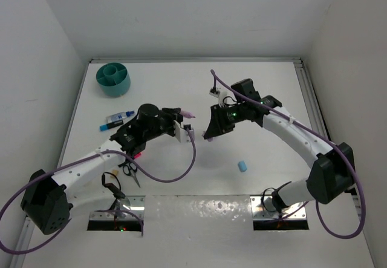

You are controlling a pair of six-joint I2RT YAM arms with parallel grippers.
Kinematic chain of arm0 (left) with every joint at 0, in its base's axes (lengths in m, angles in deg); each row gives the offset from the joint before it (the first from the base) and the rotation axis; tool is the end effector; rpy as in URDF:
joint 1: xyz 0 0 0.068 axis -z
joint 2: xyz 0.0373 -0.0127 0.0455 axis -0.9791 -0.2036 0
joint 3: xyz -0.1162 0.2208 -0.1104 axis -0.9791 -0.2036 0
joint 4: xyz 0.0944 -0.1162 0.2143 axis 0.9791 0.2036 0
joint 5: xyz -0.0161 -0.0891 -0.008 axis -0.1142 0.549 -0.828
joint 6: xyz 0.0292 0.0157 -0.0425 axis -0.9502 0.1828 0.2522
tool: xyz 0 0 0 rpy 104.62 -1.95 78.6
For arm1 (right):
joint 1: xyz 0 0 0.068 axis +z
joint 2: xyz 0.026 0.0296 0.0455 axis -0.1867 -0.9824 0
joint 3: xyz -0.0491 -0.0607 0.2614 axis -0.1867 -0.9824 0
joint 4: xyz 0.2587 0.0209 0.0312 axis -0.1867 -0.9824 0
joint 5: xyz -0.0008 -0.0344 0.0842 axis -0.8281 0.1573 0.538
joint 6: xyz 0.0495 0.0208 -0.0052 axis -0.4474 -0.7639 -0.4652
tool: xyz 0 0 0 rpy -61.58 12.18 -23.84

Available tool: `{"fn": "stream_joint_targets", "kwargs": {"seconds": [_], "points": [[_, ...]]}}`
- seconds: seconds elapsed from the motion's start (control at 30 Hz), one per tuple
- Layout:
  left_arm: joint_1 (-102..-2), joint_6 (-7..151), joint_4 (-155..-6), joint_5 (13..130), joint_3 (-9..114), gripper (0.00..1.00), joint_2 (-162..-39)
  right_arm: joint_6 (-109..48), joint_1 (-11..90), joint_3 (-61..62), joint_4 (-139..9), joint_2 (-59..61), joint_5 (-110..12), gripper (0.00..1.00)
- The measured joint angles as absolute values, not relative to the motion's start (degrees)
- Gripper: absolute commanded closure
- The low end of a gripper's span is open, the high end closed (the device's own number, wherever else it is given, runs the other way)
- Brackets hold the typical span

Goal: Sort the stationery into containers
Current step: Close the pen cap on the pen.

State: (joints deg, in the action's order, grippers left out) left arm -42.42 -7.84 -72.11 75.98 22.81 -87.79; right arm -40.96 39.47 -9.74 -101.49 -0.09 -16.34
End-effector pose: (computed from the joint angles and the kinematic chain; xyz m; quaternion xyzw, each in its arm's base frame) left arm 0.1963 -0.1514 0.2697 0.7055 0.4728 0.0564 0.5250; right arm 0.2478 0.1619 0.2812 -0.1945 0.8779 0.4143 0.1405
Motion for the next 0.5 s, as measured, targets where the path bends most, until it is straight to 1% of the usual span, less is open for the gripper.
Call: {"fn": "stream_joint_targets", "kwargs": {"seconds": [0.17, 0.3, 0.4, 0.5], "points": [[-38.35, -16.85, -89.53, 71.13, 18.48, 1.0, -88.73, -50.53, 39.44, -13.52, -91.13, -0.03, -14.01, 1.0], [-37.15, -24.34, -102.07, 67.24, 12.78, 1.0, -89.67, -56.54, 39.27, -15.33, -83.04, 0.5, -13.63, 1.0], [-37.13, -28.17, -106.09, 66.17, 9.96, 1.0, -89.67, -58.18, 38.68, -16.21, -80.64, 1.48, -13.44, 1.0], [-37.15, -31.03, -108.04, 66.03, 9.19, 1.0, -89.3, -56.83, 38.2, -15.48, -82.25, 1.87, -13.33, 1.0]]}}
